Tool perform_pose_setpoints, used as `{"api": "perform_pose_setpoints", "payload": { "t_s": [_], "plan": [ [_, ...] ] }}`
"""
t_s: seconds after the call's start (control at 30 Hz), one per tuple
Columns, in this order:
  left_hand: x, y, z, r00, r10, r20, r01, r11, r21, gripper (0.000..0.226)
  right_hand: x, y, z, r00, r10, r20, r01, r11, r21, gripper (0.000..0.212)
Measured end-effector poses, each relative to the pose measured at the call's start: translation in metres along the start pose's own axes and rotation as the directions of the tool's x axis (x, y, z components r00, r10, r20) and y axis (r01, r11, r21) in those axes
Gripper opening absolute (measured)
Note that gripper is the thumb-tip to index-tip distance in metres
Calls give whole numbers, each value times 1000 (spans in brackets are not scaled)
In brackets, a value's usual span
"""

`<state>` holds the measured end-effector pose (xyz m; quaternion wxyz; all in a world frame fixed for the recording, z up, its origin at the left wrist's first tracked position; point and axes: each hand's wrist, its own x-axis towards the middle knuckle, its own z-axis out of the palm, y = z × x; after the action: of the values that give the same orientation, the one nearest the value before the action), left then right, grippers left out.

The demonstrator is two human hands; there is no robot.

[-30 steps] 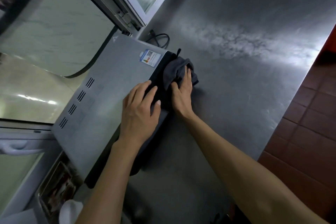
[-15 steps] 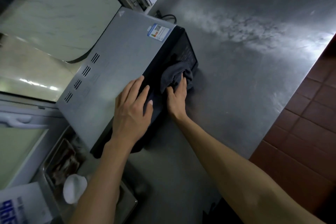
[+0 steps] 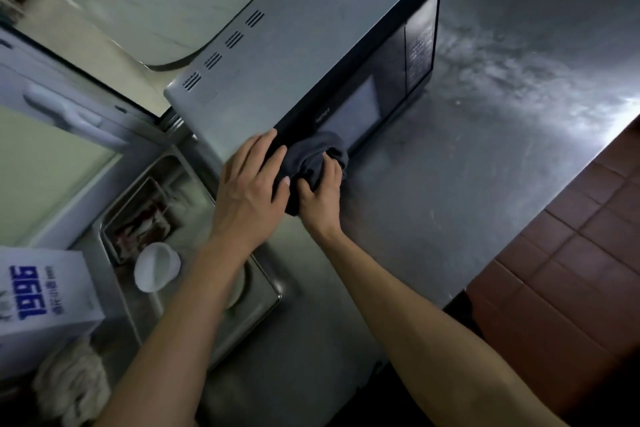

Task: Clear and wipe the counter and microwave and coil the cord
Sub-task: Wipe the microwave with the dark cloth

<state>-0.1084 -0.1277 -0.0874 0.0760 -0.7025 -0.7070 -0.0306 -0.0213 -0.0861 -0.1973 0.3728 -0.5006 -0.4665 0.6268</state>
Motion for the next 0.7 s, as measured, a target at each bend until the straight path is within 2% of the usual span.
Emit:
{"api": "perform_pose_setpoints", "payload": {
  "t_s": [0.17, 0.33, 0.47, 0.57, 0.7],
  "plan": [
    [-32, -1, 3, 999, -33, -15, 33, 999, -23, 46, -18, 11, -17, 991, -40, 127, 46, 998, -43, 52],
    [-61, 9, 23, 993, -53, -103, 40, 992, -121, 41, -22, 32, -60, 972, -154, 179, 206, 924, -323, 55],
    [-82, 28, 57, 991, -101, -83, 79, 968, -238, 39, -25, 51, -92, 952, -210, 225, 296, 821, -488, 59],
    [-98, 45, 88, 988, -150, -23, 137, 944, -301, 39, -25, 65, -113, 928, -177, 327, 352, 703, -618, 63],
    [-110, 67, 118, 956, -230, 183, 281, 896, -344, 42, -22, 80, -138, 877, -70, 475, 437, 526, -730, 59]
  ]
}}
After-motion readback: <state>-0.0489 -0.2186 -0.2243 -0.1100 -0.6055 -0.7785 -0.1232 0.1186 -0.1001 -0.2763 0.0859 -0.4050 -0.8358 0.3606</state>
